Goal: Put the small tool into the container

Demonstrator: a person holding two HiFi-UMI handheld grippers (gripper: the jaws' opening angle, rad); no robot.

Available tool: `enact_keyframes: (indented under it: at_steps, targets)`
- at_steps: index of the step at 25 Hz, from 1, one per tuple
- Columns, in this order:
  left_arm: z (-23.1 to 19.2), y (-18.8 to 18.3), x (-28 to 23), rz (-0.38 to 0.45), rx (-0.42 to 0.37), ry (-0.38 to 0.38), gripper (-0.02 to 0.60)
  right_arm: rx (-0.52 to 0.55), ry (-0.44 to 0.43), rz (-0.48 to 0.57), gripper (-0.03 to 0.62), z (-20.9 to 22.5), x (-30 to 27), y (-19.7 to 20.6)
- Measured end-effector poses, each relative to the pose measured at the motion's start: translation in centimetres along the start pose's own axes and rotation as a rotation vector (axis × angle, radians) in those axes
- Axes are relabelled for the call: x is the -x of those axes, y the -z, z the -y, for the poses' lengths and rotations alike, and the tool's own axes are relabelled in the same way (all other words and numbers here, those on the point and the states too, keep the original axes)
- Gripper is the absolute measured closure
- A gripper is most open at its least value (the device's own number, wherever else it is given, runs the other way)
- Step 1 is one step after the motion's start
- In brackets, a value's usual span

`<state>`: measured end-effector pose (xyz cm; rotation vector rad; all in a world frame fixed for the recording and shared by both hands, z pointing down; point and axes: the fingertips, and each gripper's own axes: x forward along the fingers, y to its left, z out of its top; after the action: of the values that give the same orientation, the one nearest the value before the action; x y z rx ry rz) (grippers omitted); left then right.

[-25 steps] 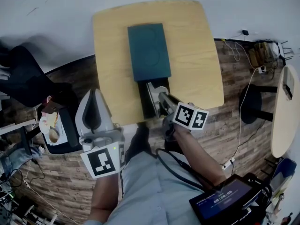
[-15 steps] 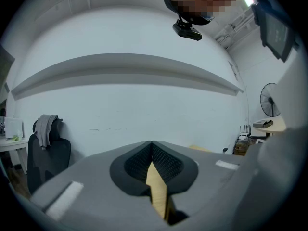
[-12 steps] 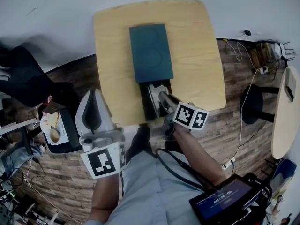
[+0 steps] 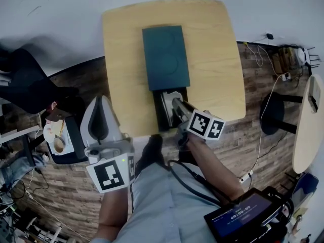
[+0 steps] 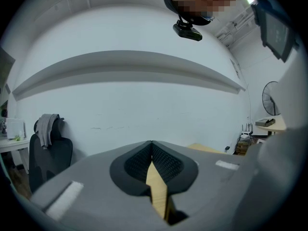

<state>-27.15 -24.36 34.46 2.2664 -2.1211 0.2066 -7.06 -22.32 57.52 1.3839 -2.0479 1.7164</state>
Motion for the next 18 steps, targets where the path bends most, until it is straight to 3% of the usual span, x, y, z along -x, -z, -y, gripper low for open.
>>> enact_keyframes:
  at_steps: [18]
  targets:
    - [-1.3, 0.5, 0.1, -0.01, -0.005, -0.021, 0.569, 0.043, 0.002, 0.048, 0.511, -0.4, -0.8, -0.4]
